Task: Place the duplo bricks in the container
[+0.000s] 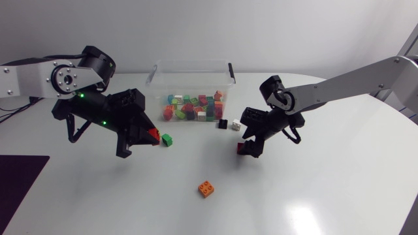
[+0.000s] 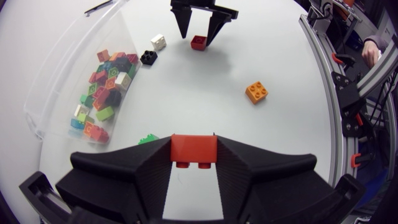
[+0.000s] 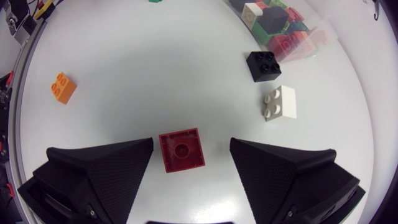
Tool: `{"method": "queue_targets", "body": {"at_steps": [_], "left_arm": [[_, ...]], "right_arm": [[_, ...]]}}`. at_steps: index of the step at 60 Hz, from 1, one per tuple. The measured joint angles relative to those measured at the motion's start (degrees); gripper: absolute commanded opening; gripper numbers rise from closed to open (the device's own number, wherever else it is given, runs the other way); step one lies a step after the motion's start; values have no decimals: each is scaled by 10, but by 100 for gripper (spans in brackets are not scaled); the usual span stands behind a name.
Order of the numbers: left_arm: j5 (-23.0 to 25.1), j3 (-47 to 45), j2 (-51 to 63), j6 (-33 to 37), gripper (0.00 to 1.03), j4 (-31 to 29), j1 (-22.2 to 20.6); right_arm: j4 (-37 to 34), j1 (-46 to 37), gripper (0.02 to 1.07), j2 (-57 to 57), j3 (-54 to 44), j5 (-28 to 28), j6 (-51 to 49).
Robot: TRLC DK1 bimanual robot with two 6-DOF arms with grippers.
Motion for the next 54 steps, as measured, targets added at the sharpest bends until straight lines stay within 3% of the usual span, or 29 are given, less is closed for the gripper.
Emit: {"method": "queue_targets", "body": {"at_steps": [9,11,15,19,36,54], "left_arm": [[0,27,-10,-17,26,-5,-13],[1,35,-10,-24,26,-5,-16],[2,50,-10,-36,26,-6,-17],[2,69,-10,-48,26,-6,-17],[2,179,44,-131,26,34,-17],[2,273,134,-244,26,111,-12]], "right_arm": [[0,0,70,18,1,0,-7],[0,0,64,22,1,0,-7],[0,0,40,24,4,-3,-9],[-1,0,27,25,5,-3,-9],[-37,-1,26,-2,3,-7,-10],[-83,16,26,-123,2,-14,12]]}}
